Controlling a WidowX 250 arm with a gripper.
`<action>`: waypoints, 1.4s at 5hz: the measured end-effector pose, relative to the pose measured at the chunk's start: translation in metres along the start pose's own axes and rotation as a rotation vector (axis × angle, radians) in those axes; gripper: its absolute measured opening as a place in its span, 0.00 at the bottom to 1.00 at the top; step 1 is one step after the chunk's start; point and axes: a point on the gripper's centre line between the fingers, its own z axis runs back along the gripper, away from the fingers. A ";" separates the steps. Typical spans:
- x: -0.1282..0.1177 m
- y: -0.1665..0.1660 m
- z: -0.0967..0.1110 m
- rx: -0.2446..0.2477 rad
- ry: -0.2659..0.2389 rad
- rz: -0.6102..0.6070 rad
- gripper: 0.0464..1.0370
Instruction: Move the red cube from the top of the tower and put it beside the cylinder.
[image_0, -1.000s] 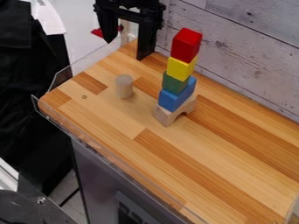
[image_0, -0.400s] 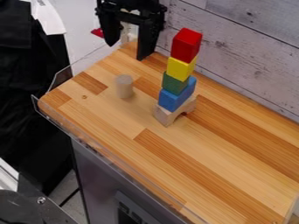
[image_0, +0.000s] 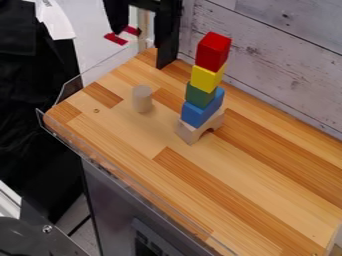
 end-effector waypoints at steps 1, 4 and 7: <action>0.002 -0.014 0.021 0.018 -0.043 -0.038 0.96; 0.002 -0.039 0.039 0.033 -0.064 -0.109 0.96; 0.005 -0.064 0.033 0.027 -0.011 -0.173 0.96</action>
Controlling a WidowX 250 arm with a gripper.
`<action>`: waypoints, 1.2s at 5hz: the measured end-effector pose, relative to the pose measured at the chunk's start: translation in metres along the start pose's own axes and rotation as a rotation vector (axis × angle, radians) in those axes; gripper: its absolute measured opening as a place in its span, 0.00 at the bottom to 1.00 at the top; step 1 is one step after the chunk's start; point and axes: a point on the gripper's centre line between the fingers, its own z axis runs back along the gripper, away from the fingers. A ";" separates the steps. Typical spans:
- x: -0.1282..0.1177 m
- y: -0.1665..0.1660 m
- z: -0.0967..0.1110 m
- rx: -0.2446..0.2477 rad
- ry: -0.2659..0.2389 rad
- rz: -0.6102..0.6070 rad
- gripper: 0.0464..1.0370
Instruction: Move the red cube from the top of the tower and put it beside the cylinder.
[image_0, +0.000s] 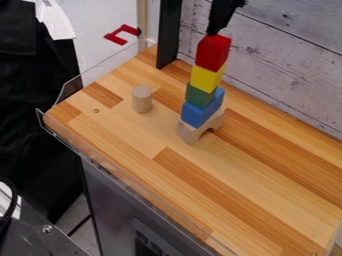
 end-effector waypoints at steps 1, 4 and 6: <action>0.001 -0.006 0.003 -0.002 0.000 -0.007 0.96; 0.002 -0.022 -0.012 -0.045 0.067 -0.032 0.96; 0.003 -0.022 -0.024 -0.055 0.107 -0.021 0.96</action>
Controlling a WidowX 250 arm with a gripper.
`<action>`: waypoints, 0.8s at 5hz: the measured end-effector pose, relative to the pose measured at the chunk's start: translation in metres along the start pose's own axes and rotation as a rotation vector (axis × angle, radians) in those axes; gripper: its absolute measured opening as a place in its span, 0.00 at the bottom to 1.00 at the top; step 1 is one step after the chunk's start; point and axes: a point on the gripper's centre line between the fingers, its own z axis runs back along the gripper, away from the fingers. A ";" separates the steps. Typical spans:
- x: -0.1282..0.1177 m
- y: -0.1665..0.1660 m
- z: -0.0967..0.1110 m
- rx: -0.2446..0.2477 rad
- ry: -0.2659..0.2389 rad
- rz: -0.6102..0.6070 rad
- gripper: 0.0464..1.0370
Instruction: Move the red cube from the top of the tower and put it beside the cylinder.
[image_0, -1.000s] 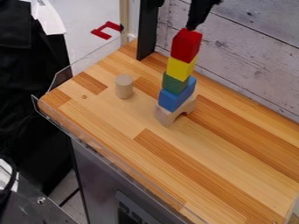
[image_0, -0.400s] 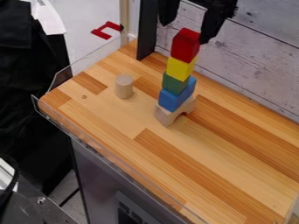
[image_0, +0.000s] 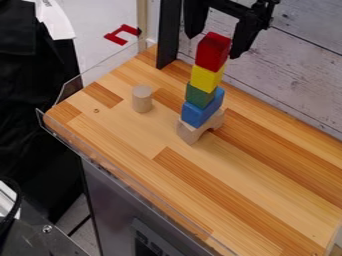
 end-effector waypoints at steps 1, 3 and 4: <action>0.003 0.001 -0.011 -0.006 0.030 0.005 0.96; 0.011 0.010 -0.024 -0.043 0.036 0.047 0.65; 0.012 0.016 -0.027 -0.050 0.041 0.069 0.53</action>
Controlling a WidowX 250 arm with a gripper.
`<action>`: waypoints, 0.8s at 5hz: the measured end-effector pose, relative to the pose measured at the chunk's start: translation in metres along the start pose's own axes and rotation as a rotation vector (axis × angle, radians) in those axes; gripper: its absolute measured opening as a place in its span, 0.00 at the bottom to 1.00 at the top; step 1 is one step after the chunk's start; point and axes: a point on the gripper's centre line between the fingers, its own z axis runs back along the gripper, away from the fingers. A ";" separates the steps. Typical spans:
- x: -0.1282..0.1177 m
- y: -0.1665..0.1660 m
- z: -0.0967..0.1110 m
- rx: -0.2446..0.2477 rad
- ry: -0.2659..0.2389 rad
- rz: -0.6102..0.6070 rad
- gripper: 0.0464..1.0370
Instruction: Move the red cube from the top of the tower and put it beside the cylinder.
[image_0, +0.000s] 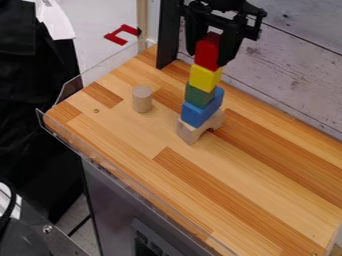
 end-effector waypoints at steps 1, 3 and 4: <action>0.002 0.003 0.000 -0.005 -0.008 0.015 0.53; 0.003 0.017 0.002 -0.031 -0.014 0.063 0.53; 0.004 0.037 0.021 -0.031 -0.062 0.105 0.53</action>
